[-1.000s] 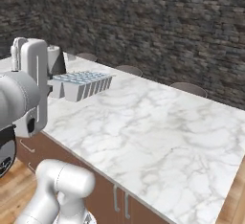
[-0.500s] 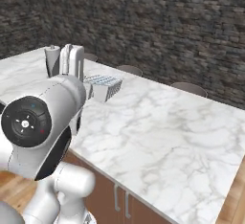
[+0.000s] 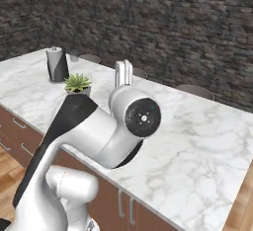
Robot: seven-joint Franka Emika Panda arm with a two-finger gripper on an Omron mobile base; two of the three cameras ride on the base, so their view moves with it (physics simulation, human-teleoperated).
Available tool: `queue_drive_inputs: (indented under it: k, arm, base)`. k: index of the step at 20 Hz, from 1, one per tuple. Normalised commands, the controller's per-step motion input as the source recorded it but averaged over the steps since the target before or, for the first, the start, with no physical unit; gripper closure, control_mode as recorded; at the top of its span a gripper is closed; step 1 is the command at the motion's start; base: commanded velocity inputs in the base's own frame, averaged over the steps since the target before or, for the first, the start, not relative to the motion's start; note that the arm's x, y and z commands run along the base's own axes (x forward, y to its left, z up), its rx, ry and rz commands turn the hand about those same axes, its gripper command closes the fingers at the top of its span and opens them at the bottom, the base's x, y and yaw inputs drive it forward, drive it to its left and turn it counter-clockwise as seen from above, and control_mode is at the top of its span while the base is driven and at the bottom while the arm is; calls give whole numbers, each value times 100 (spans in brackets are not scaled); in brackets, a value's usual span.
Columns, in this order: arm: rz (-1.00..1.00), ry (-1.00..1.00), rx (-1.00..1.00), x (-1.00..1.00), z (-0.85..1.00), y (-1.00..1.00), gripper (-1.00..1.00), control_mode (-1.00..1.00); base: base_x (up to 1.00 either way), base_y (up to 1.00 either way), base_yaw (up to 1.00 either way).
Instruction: Open the freezer door, pick up the ice cube tray from the freezer, and place it on the dining counter.
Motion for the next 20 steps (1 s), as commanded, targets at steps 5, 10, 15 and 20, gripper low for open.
queue_drive_inputs:
  k: [5, 10, 15, 20]
  arm:
    - [13, 22, 0, 88, -38, -21, 100, -100]
    - [12, 16, 0, 82, -39, -25, 100, -100]
    - [12, 5, 0, 74, -39, -20, 100, -100]
    - [9, 0, 0, 51, -15, -6, 100, -100]
  base:
    - [0, 0, 0]
    - [0, 0, 0]
    - [0, 0, 0]
    - [0, 0, 0]
